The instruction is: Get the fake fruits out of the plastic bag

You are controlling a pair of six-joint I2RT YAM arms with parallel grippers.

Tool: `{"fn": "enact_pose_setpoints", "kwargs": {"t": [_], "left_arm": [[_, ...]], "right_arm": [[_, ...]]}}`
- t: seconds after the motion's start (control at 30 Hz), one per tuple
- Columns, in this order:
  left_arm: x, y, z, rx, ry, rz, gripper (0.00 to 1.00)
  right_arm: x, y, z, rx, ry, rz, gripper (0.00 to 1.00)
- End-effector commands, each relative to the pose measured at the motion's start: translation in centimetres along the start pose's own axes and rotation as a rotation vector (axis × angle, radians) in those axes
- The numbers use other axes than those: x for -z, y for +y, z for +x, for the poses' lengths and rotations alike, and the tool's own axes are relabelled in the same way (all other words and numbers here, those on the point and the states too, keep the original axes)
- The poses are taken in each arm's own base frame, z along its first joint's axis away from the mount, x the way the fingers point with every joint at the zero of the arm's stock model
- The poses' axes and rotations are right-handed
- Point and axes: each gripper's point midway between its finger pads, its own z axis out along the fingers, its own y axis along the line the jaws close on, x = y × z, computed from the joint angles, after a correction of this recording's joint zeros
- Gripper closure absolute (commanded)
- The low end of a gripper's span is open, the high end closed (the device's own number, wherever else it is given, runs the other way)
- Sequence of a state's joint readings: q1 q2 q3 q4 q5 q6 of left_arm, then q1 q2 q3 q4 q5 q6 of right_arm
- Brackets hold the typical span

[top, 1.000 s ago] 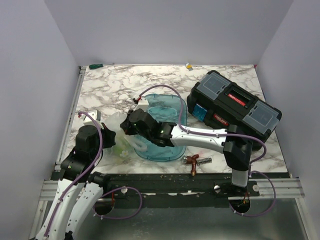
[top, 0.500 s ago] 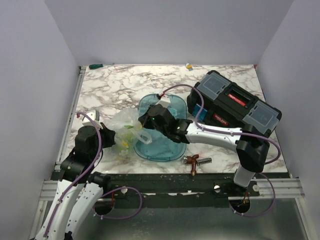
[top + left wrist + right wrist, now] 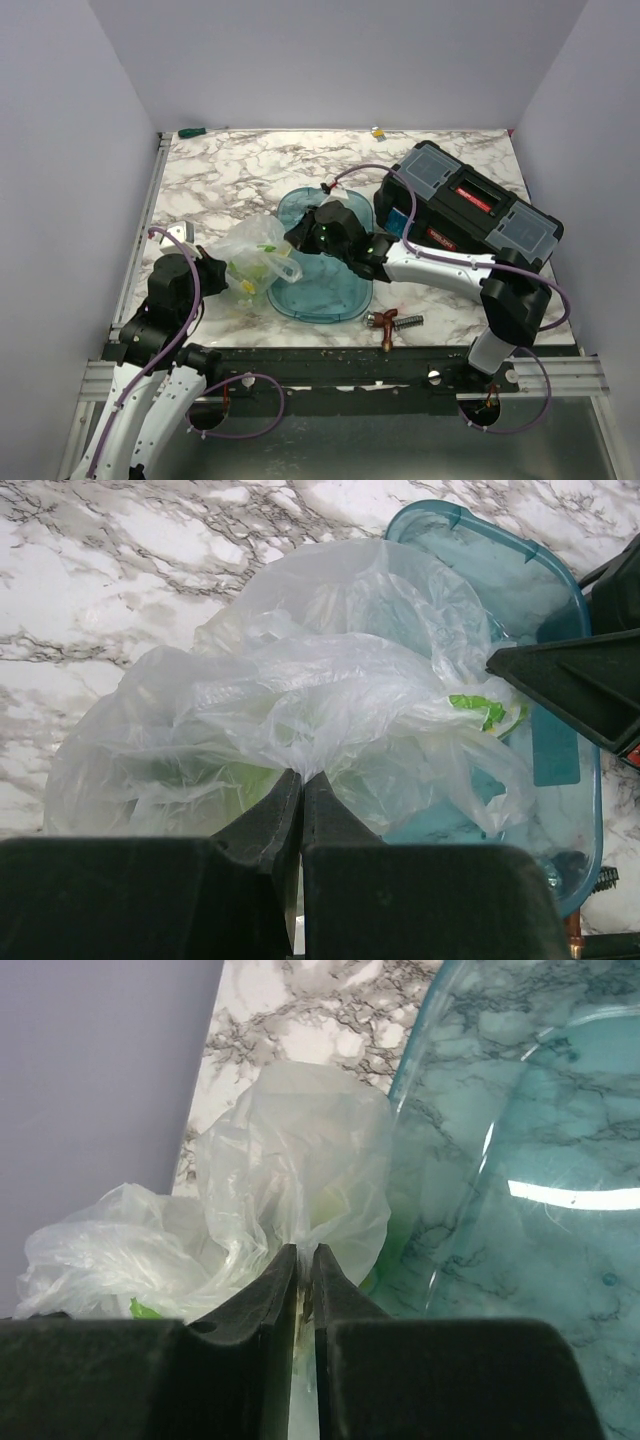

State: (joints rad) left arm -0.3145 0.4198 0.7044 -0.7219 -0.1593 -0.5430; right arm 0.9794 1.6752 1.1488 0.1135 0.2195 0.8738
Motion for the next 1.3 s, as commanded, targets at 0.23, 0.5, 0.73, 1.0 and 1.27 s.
{"fn": "enact_pose_setpoints", "kwargs": {"t": [0.23,0.5,0.73,1.0,1.27], "left_arm": [[0.0,0.1,-0.5,-0.004,-0.017,-0.009,1.0],[-0.2,-0.1,-0.3,-0.011,-0.004,-0.001,1.0],[0.0,-0.2,-0.4,-0.01,-0.015,0.004,1.0],[-0.1,-0.2,-0.4,-0.013,-0.008,0.003,1.0],[0.0,-0.2,-0.4,-0.011,-0.013,0.002,1.0]], "right_arm": [[1.6,3.8,-1.1,0.217,-0.028,0.015,0.59],[1.7,6.5,0.3,0.448,-0.064,0.154,0.31],[0.9,6.0,1.7,0.596,-0.061,0.259,0.2],[-0.2,5.8,3.3,0.607,-0.017,0.249,0.2],[-0.1,5.0,3.0,0.598,-0.045,0.282,0.32]]}}
